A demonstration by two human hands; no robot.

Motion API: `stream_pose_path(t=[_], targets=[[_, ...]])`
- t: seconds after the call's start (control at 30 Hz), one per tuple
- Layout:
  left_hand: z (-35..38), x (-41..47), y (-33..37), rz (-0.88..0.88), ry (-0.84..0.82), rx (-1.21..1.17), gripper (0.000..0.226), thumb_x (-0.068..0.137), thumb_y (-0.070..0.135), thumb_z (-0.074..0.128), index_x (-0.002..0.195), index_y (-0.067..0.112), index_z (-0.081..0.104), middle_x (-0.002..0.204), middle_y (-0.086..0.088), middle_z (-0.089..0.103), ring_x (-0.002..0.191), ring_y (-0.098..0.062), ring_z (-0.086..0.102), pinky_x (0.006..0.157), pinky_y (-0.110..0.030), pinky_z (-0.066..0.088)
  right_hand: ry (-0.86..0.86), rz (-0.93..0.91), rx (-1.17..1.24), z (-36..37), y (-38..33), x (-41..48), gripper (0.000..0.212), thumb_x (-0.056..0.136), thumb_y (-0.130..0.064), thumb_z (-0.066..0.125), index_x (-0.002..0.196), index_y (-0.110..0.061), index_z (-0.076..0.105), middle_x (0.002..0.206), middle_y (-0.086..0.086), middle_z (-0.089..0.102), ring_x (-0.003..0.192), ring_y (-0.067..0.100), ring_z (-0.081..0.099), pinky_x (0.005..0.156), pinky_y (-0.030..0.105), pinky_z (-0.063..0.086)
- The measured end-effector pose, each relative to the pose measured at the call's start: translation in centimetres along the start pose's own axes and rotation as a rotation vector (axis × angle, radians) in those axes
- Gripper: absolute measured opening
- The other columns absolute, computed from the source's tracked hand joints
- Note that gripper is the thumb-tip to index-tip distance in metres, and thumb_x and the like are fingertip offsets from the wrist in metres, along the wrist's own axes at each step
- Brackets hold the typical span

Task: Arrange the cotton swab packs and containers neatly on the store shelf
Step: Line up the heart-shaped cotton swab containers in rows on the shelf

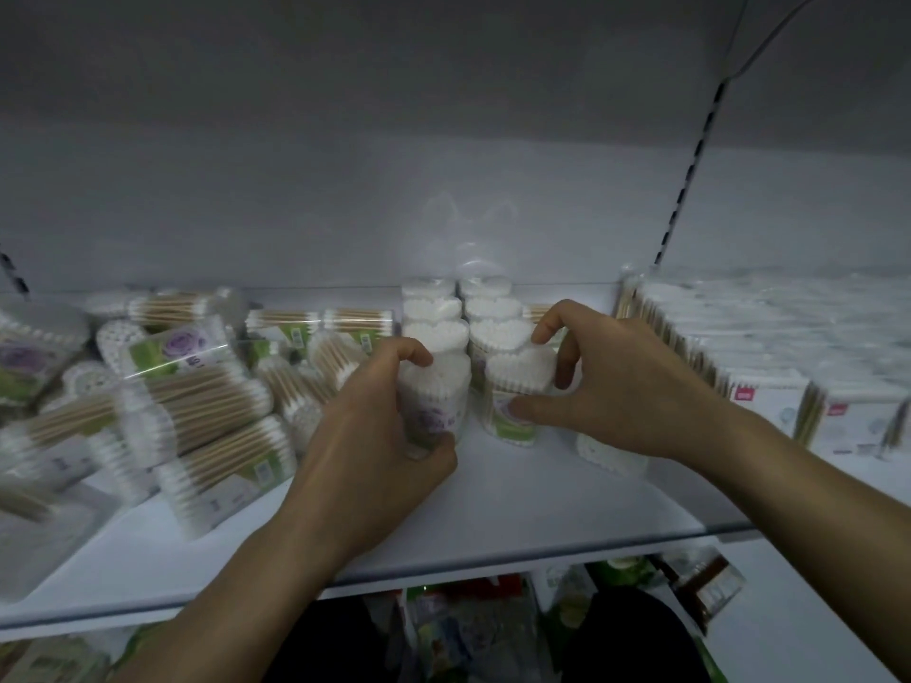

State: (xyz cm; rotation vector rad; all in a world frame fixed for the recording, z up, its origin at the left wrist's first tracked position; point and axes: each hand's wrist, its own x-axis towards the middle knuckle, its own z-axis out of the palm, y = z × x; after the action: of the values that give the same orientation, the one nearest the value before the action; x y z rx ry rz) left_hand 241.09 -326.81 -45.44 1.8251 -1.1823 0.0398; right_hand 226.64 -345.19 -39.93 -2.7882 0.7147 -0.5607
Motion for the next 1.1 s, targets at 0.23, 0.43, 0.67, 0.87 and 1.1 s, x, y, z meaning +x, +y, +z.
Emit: stream_pose_path(t=[0.23, 0.43, 0.67, 0.87, 1.1], targets=[[0.9, 0.7, -0.7, 0.060, 0.004, 0.072, 0.057, 0.076, 0.022, 0.076, 0.119, 0.039, 0.042, 0.106, 0.005, 0.055, 0.090, -0.016, 0.059, 0.072, -0.044, 0.054, 0.080, 0.014, 0.015, 1.2, 0.1, -0.1, 0.064, 0.062, -0.079, 0.073, 0.105, -0.038, 0.049, 0.075, -0.014, 0.064, 0.055, 0.000, 0.054, 0.058, 0.031, 0.050], [1.5, 0.7, -1.5, 0.048, 0.032, 0.036, 0.059, 0.078, 0.021, 0.075, 0.125, 0.042, 0.045, 0.116, 0.008, 0.050, 0.097, -0.013, 0.059, 0.077, -0.043, 0.057, 0.058, -0.033, 0.016, -0.4, 0.5, 0.8, 0.063, 0.069, -0.085, 0.060, 0.111, -0.039, 0.049, 0.080, -0.017, 0.065, 0.063, -0.003, 0.056, 0.059, 0.028, 0.047], [2.0, 0.2, -1.7, 0.087, 0.076, 0.036, 0.078, 0.077, 0.025, 0.081, 0.136, 0.047, 0.035, 0.130, 0.010, 0.043, 0.106, -0.010, 0.055, 0.084, -0.033, 0.054, -0.126, -0.103, -0.179, -2.4, 5.4, 9.2, 0.043, 0.089, -0.024, 0.071, 0.129, -0.022, 0.057, 0.121, 0.001, 0.067, 0.100, 0.021, 0.064, 0.085, 0.029, 0.047], [1.8, 0.1, -2.0, 0.108, 0.079, 0.025, 0.076, 0.076, 0.043, 0.073, 0.143, 0.037, 0.036, 0.137, 0.006, 0.040, 0.113, -0.002, 0.049, 0.091, -0.010, 0.040, -0.290, -0.182, -0.272, 1.6, 6.1, 12.0, 0.059, 0.078, -0.030, 0.082, 0.129, -0.022, 0.052, 0.122, 0.003, 0.065, 0.107, 0.029, 0.062, 0.091, 0.039, 0.050], [1.2, -0.1, 0.4, 0.355, 0.220, 0.242, 0.053, 0.085, 0.031, 0.062, 0.133, 0.009, 0.056, 0.135, -0.016, 0.050, 0.129, -0.035, 0.048, 0.106, -0.046, 0.041, -0.178, -0.181, -0.312, -0.1, 7.0, 11.6, 0.047, 0.089, -0.032, 0.064, 0.134, -0.030, 0.051, 0.112, 0.003, 0.061, 0.105, 0.029, 0.058, 0.090, 0.041, 0.051]])
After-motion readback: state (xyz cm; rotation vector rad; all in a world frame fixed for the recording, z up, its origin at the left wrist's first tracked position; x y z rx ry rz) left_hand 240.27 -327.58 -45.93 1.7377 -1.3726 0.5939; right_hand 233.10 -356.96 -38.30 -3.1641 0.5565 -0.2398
